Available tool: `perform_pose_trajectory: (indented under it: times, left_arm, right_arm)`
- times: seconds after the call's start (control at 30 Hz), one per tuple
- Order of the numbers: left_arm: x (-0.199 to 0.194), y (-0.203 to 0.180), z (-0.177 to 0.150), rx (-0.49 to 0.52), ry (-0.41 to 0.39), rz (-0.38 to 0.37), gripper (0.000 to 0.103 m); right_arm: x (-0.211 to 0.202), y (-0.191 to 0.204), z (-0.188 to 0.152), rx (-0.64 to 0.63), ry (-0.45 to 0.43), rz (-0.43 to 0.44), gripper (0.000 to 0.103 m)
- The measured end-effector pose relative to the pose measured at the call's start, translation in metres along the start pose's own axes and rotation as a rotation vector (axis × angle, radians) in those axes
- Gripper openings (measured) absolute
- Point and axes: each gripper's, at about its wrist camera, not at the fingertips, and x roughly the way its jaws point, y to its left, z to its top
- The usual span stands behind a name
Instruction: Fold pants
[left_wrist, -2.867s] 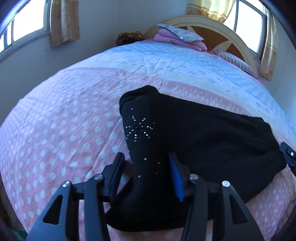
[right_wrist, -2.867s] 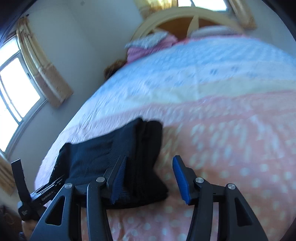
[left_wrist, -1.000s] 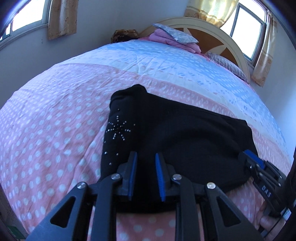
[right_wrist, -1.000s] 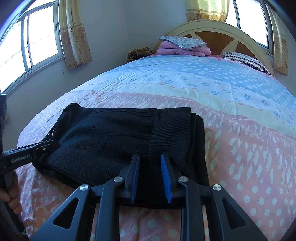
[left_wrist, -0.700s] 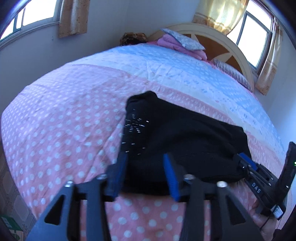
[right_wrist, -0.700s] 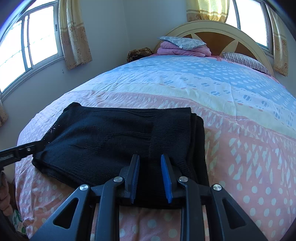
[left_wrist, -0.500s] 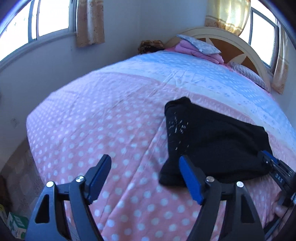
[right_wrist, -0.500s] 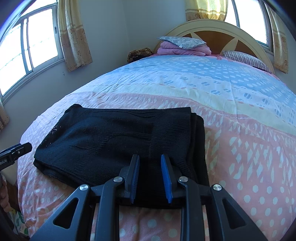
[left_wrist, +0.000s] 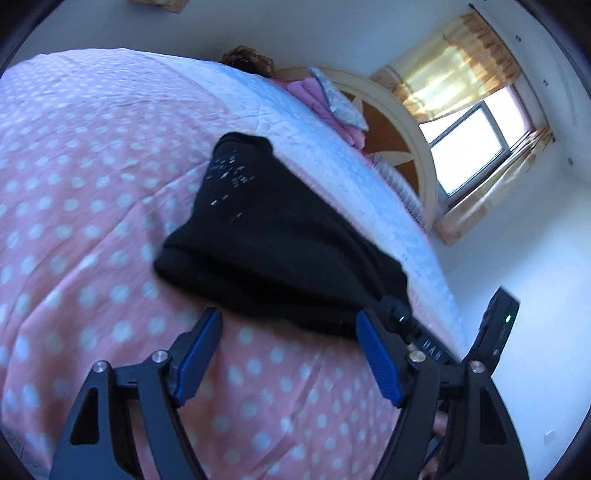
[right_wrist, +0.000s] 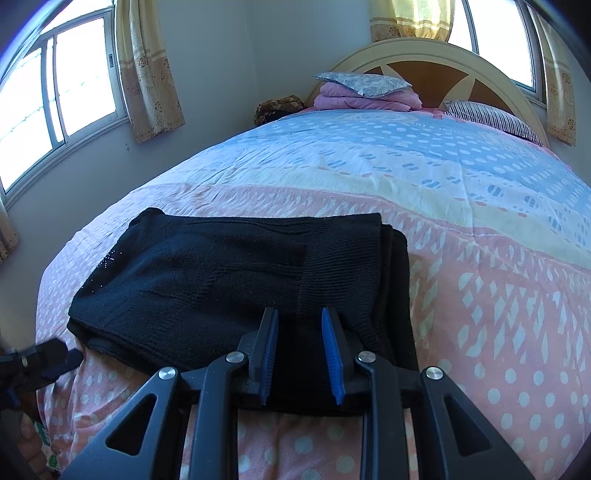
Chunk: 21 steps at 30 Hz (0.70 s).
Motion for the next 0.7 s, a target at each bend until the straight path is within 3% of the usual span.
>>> perform_pose_trajectory:
  times: [0.17, 0.23, 0.27, 0.3, 0.43, 0.57, 0.67, 0.7]
  left_arm:
    - [0.019, 0.002, 0.025, -0.079, -0.103, 0.005, 0.077]
    - [0.014, 0.008, 0.028, -0.155, -0.177, -0.001, 0.060]
    - [0.009, 0.013, 0.028, -0.195, -0.216, -0.005, 0.039]
    - [0.004, 0.015, 0.027, -0.207, -0.242, 0.002, 0.031]
    - [-0.018, 0.005, 0.021, -0.094, -0.306, 0.171, 0.031]
    - [-0.034, 0.001, 0.022, -0.001, -0.324, 0.424, 0.048]
    - [-0.038, -0.007, 0.020, 0.064, -0.307, 0.499, 0.049]
    - [-0.037, -0.012, 0.019, 0.098, -0.293, 0.531, 0.055]
  right_arm:
    - [0.000, 0.000, 0.000, -0.006, 0.000, -0.004, 0.027]
    - [0.000, 0.000, 0.000, -0.001, 0.000, 0.001, 0.027]
    - [0.000, -0.001, 0.000, 0.000, 0.000, 0.003, 0.027]
    - [0.000, -0.001, 0.000, 0.002, -0.001, 0.004, 0.027]
    - [0.000, -0.002, 0.000, 0.004, -0.002, 0.008, 0.027]
    - [0.000, -0.003, 0.000, 0.006, -0.002, 0.011, 0.027]
    - [0.000, -0.002, 0.000, -0.001, -0.002, 0.006, 0.028]
    - [0.001, -0.001, 0.000, -0.006, -0.001, 0.005, 0.032]
